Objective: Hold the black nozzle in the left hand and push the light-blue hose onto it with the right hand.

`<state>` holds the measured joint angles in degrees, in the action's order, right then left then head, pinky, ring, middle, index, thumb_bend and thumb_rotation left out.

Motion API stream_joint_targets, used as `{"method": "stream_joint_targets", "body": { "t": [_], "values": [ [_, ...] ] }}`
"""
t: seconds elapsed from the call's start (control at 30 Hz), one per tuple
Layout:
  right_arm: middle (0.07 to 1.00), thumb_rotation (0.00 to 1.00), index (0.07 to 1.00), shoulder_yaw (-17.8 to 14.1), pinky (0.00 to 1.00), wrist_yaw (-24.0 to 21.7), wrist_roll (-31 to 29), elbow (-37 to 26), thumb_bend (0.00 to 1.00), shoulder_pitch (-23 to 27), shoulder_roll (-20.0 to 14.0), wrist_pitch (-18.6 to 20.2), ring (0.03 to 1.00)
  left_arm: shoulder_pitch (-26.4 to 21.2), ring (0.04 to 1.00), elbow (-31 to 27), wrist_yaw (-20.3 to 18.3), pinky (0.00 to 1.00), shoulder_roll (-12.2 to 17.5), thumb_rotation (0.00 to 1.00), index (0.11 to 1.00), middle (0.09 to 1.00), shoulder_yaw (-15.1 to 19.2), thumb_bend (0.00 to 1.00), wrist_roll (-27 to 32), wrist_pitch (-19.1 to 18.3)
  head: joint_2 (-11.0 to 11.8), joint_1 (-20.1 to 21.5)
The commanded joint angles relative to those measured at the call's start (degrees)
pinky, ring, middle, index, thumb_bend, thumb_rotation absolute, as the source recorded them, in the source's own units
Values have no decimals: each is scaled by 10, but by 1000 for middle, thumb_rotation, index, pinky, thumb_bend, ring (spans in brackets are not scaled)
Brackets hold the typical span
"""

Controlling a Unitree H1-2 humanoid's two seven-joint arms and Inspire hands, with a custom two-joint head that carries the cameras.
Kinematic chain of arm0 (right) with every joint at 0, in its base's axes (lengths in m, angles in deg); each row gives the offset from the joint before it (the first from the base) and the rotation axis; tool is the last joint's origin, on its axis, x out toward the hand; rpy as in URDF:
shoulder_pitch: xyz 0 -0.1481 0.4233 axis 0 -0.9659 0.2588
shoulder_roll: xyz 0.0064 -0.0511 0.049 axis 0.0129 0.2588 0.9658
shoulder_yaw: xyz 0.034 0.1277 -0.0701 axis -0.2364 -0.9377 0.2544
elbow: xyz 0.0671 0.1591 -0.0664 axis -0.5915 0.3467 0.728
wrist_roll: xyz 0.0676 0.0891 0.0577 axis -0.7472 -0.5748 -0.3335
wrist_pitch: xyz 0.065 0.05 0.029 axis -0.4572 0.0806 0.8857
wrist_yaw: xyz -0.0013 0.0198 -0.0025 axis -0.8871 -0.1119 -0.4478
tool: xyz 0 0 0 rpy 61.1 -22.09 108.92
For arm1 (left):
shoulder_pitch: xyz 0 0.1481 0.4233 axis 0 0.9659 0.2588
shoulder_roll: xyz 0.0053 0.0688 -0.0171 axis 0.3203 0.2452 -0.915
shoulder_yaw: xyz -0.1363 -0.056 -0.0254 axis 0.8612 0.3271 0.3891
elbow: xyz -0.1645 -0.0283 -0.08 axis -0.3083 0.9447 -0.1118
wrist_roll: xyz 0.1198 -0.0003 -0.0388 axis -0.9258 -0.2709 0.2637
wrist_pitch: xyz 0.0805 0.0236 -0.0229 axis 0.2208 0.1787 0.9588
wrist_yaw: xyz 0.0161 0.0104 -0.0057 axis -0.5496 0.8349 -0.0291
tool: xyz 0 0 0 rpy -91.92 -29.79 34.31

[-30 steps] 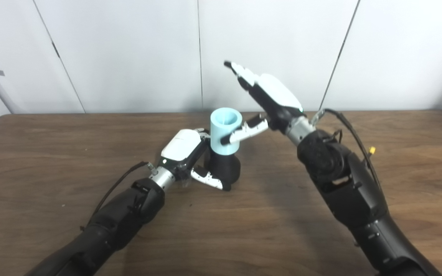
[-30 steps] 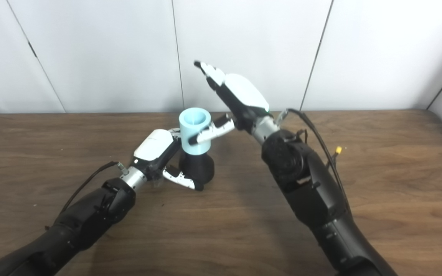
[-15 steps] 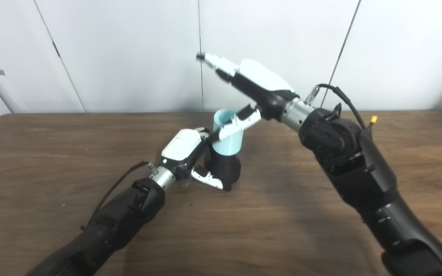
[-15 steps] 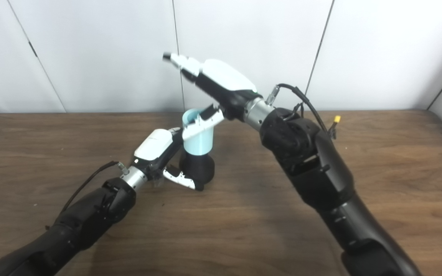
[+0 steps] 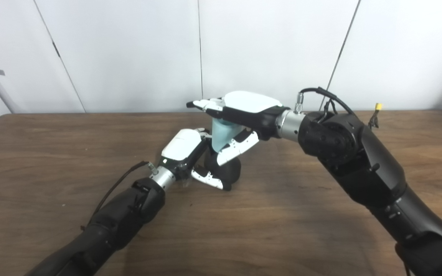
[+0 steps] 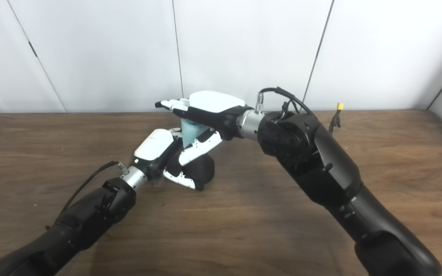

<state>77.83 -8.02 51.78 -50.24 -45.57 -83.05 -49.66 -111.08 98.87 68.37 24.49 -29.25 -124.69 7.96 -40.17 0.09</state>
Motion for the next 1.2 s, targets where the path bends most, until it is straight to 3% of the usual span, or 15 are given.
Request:
{"method": "stream_joint_targets", "body": {
  "t": [0.0, 0.27, 0.53, 0.63, 0.73, 1.07, 1.17],
  "values": [
    [1000, 1000, 1000, -1, 1000, 9, 10, 1, 789, 17, -6, -19, 1000, 99, 679, 49, -84, 855, -32, 0, 473, 499, -49, 525, -44, -10, -1, 0],
    [1000, 1000, 1000, 9, 1000, 19, 46, 21, 828, 1, 4, -26, 1000, 100, 669, 56, -77, 852, -35, 0, 477, 493, -47, 526, -42, -2, -2, -3],
    [1000, 1000, 1000, 50, 1000, 66, 138, 31, 875, -8, -20, -135, 1000, 100, 671, 53, -80, 845, -33, 0, 475, 496, -47, 525, -43, -4, -4, -4],
    [1000, 1000, 1000, 70, 1000, 93, 178, 36, 848, -11, -34, -191, 1000, 100, 670, 54, -76, 844, -32, 0, 477, 494, -48, 526, -44, -3, -4, -2],
    [1000, 1000, 1000, 74, 1000, 111, 197, 42, 837, -18, -36, -215, 1000, 100, 668, 54, -73, 842, -32, 0, 474, 497, -48, 525, -45, 1, -5, -4],
    [1000, 1000, 1000, 19, 1000, 93, 140, 53, 811, -46, -9, -157, 1000, 101, 672, 45, -83, 847, -30, 0, 470, 503, -48, 525, -45, -7, -7, -4],
    [1000, 1000, 1000, -13, 1000, 78, 98, 50, 794, -61, 13, -109, 1000, 102, 672, 43, -81, 846, -29, 0, 470, 503, -49, 525, -47, -9, -8, -4]
  ]
}}
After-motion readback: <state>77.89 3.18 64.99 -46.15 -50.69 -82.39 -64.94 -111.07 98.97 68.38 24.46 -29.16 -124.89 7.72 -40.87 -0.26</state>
